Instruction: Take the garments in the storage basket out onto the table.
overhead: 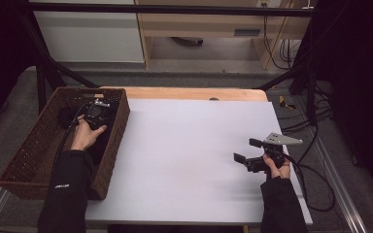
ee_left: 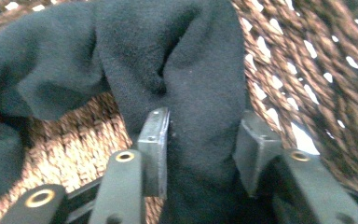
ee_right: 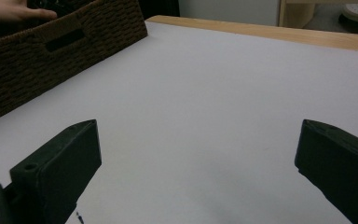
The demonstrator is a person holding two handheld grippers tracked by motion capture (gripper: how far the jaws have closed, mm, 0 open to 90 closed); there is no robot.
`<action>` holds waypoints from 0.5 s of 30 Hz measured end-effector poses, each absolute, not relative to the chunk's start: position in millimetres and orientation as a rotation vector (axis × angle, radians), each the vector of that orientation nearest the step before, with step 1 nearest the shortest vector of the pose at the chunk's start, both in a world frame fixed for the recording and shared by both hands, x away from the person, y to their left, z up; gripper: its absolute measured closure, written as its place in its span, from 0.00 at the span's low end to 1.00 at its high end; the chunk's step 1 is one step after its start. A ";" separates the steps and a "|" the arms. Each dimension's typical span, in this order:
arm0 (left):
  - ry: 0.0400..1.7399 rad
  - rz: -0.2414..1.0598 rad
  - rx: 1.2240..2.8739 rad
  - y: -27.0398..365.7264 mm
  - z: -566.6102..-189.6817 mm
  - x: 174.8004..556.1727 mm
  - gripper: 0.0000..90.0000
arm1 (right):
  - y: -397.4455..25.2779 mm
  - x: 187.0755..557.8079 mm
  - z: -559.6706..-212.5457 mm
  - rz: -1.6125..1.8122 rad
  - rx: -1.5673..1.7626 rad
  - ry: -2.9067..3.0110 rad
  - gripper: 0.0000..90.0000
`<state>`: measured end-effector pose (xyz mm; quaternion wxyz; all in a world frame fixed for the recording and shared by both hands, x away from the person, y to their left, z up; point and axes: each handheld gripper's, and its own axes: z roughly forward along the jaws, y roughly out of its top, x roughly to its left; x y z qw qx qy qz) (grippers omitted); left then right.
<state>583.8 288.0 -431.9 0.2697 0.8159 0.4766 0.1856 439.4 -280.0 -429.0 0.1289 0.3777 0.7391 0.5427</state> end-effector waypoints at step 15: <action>1.308 0.416 2.118 296.3 -415.5 578.2 0.84 | -280.8 439.0 -428.4 1.583 1.092 2.146 0.01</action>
